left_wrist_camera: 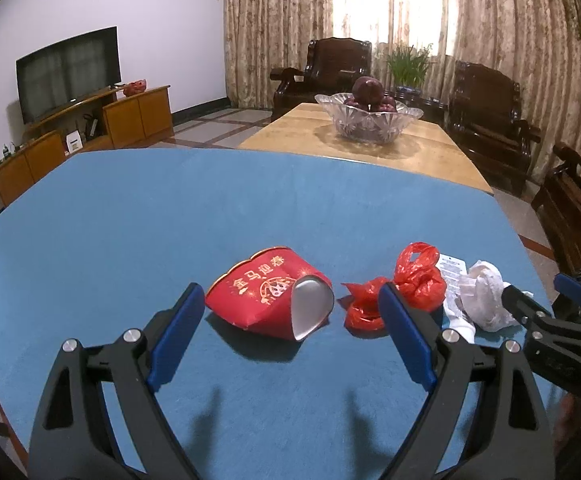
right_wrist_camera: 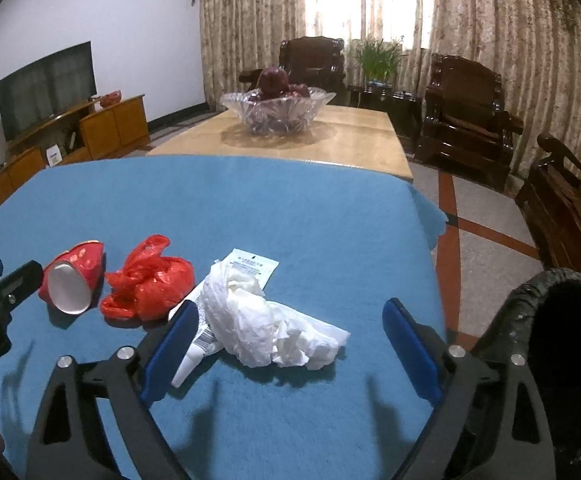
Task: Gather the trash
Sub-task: 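Grasp the white tissue with the right gripper while the left gripper grasps the red plastic bag, then carry the tissue and red bag over the bin and open both grippers, then move both open tools back over the red packet and white tube, then grasp the red packet with the left gripper while the right gripper grasps the white tube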
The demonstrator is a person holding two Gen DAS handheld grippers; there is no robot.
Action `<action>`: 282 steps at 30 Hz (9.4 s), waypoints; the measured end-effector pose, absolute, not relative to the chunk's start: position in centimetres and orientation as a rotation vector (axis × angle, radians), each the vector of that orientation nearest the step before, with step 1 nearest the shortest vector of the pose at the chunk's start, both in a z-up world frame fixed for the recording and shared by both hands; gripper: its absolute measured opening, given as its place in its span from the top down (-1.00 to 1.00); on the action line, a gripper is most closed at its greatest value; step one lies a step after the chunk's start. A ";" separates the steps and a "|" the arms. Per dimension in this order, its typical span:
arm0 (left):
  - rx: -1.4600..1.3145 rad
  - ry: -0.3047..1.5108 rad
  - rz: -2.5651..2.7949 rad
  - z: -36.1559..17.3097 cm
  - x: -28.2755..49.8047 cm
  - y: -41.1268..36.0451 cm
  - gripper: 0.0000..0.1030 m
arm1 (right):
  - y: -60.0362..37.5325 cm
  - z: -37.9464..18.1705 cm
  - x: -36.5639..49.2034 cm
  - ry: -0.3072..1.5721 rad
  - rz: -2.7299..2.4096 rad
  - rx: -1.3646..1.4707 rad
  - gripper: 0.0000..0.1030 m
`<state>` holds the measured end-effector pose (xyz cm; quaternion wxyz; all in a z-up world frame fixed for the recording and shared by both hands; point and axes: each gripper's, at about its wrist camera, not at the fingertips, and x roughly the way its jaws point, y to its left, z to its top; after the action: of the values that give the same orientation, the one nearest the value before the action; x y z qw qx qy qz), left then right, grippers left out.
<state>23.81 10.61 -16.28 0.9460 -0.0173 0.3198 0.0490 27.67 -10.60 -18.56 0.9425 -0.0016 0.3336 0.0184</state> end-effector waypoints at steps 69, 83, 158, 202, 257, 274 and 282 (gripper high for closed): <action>-0.126 0.665 -0.085 -14.6 26.4 5.3 0.86 | -13.6 -15.3 27.3 0.656 0.120 0.069 0.50; -0.081 0.644 -0.076 -11.7 23.6 3.9 0.86 | -14.5 -11.8 23.5 0.607 0.118 0.072 0.50; 0.017 0.702 -0.636 -14.5 18.7 -23.8 0.26 | -37.7 -12.4 8.6 0.641 -0.431 0.164 0.16; -0.028 0.534 0.044 -9.5 20.8 6.6 -0.72 | -17.2 -9.3 19.8 0.521 -0.075 0.071 -0.88; -0.057 0.685 0.163 -17.7 24.5 14.2 -0.72 | -6.3 -21.3 30.0 0.856 0.038 0.039 0.35; -0.067 0.740 0.095 -19.4 27.4 12.9 0.57 | -7.6 -21.4 30.5 0.854 0.031 0.033 0.18; -0.052 0.745 0.089 -19.5 27.8 12.2 0.62 | -8.0 -21.5 30.8 0.874 0.038 0.042 0.18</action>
<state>27.81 12.22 -19.54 0.9300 -0.0253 0.3640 0.0434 30.81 -7.96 -21.51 0.9057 0.0203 0.4231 0.0185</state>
